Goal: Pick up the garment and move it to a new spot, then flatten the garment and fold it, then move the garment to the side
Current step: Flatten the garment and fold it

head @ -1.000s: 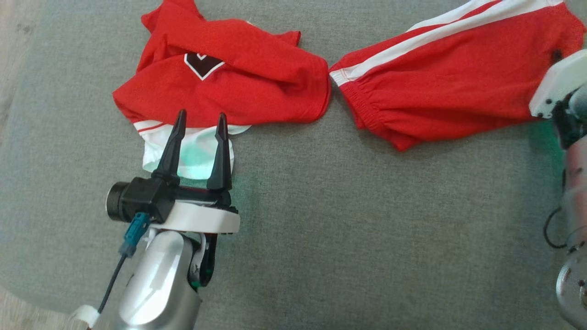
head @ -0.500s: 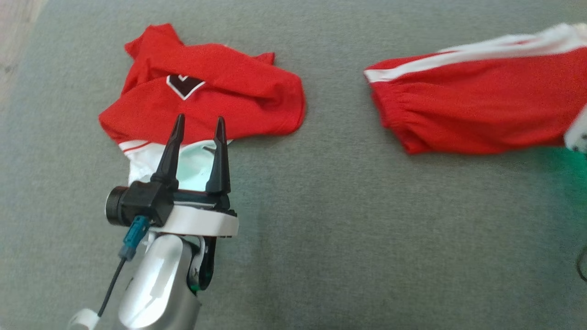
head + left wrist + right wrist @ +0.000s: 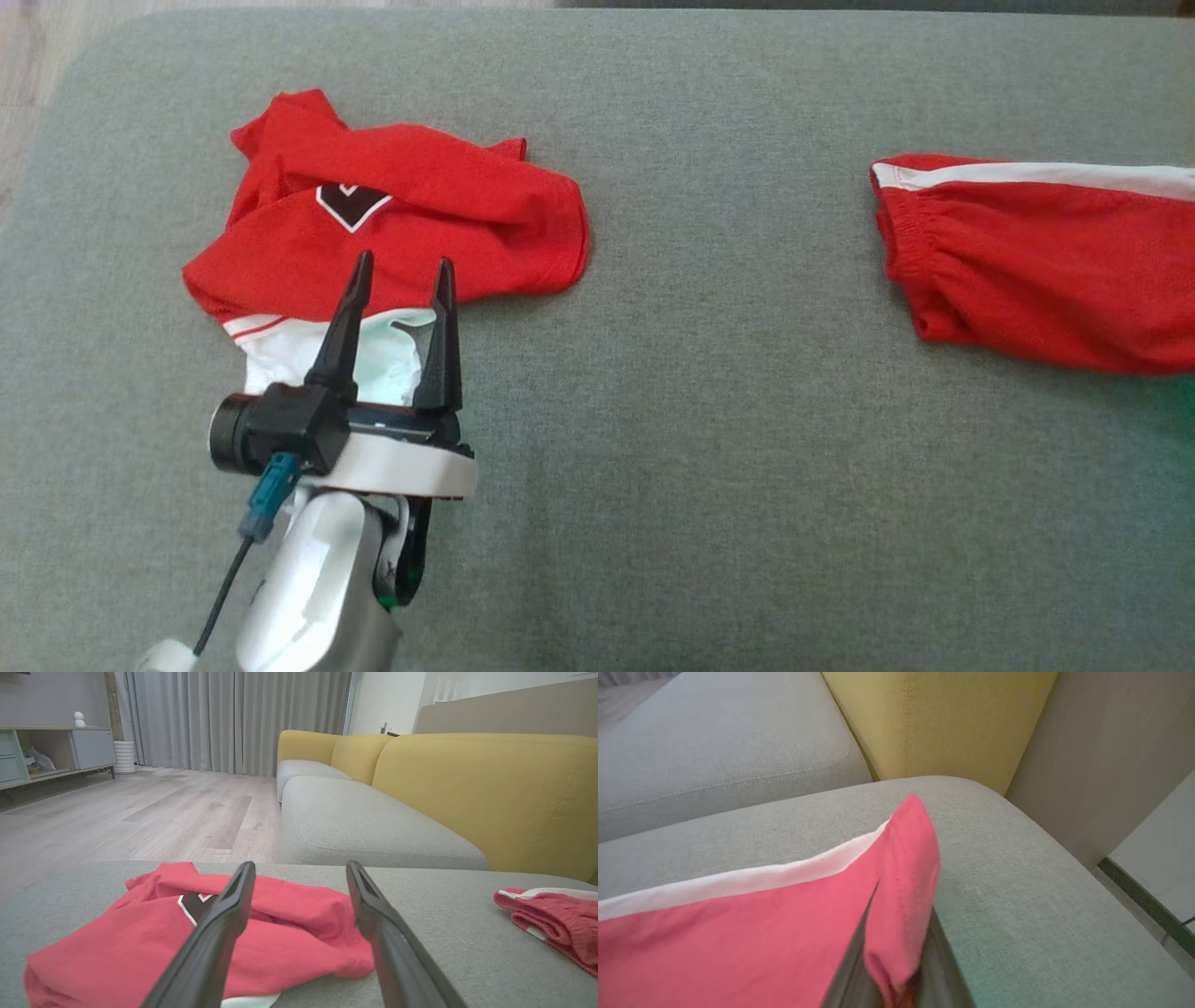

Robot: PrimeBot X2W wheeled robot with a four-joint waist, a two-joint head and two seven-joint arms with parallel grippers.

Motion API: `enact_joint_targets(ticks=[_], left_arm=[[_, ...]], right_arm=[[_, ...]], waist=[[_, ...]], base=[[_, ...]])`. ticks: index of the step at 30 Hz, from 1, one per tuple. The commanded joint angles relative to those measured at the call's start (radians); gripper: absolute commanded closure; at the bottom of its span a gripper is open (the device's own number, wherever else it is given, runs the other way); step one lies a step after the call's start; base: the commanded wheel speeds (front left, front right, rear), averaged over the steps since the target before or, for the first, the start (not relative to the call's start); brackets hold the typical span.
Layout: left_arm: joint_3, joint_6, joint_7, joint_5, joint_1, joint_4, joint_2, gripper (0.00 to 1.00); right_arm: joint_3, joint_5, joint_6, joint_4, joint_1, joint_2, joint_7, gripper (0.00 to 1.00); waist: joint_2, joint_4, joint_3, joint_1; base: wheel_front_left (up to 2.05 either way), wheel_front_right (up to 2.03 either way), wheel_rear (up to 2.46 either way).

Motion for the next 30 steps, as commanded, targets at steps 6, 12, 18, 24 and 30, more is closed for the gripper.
enact_joint_targets(ticks=[6, 12, 18, 24, 30], left_arm=[[0.043, -0.006, -0.005, 0.010, 0.003, -0.023, 0.009, 0.00], [0.042, -0.004, -0.005, 0.010, 0.016, -0.015, 0.009, 0.00], [0.059, -0.008, -0.005, 0.032, 0.017, -0.012, 0.018, 0.00], [0.067, -0.014, -0.005, 0.041, 0.021, -0.005, 0.019, 0.00], [0.057, -0.018, -0.005, 0.048, 0.030, 0.003, 0.017, 0.00]], right_arm=[[0.042, 0.025, -0.001, -0.067, -0.008, 0.042, -0.054, 1.00], [0.145, 0.138, -0.001, -0.114, -0.008, 0.092, -0.114, 1.00], [0.403, 0.311, -0.001, -0.222, 0.033, 0.125, -0.135, 1.00], [0.639, 0.447, -0.001, -0.300, 0.073, 0.103, -0.107, 1.00], [0.864, 0.519, -0.001, -0.308, 0.093, 0.030, -0.083, 1.00]], waist=[[-0.0001, -0.001, -0.017, 0.0001], [-0.0001, 0.003, -0.050, 0.0001], [-0.0001, 0.008, -0.086, 0.0001], [-0.0001, 0.019, -0.105, 0.0001], [-0.0001, 0.034, -0.111, 0.0001]], base=[[0.00, 0.00, 0.00], [0.00, 0.00, 0.00], [0.00, 0.00, 0.00], [0.00, 0.00, 0.00], [0.00, 0.00, 0.00]])
